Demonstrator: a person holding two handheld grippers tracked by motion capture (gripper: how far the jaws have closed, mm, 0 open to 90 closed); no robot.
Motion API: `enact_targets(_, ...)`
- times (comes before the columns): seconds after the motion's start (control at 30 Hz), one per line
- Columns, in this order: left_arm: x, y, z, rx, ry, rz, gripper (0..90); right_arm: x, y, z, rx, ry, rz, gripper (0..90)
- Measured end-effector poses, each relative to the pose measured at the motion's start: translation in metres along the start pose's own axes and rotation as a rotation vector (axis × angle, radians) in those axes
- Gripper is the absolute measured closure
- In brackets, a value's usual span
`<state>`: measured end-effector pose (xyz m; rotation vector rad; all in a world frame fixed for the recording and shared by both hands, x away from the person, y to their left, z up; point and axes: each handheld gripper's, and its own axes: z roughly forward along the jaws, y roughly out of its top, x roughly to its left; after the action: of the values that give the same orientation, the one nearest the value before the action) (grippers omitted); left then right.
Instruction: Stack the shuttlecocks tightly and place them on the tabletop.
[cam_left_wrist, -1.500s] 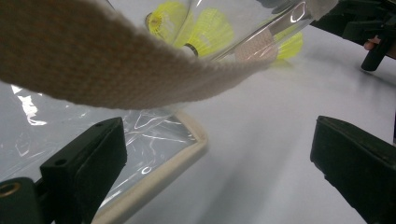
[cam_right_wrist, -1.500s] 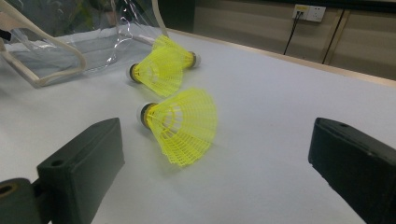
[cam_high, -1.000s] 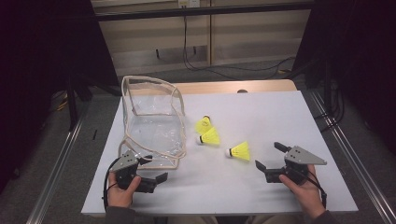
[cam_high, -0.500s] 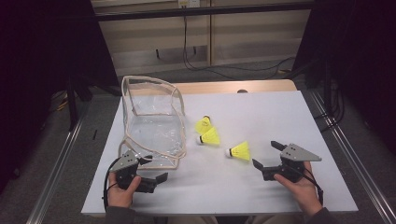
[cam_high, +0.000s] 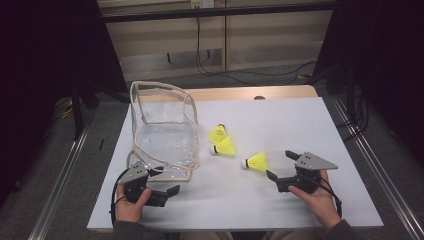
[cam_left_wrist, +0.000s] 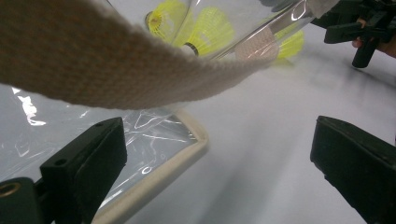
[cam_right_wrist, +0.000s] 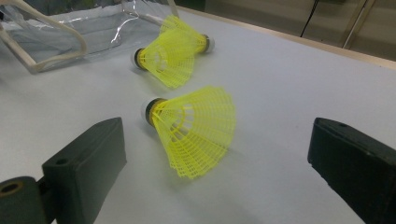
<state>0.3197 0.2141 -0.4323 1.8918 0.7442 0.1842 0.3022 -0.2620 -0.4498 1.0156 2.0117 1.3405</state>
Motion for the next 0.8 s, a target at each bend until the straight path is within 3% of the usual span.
enact_targets(0.47, 0.000, 0.000, 0.000, 0.000, -0.001, 0.001, 3.7, 0.001, 0.005, 0.008, 0.028, 0.022, 0.021, 7.9)
enact_targets(0.8, 0.000, 0.000, 0.000, -0.004, 0.003, 0.002, 3.7, 0.004, 0.007, 0.014, 0.057, 0.068, 0.022, 21.8)
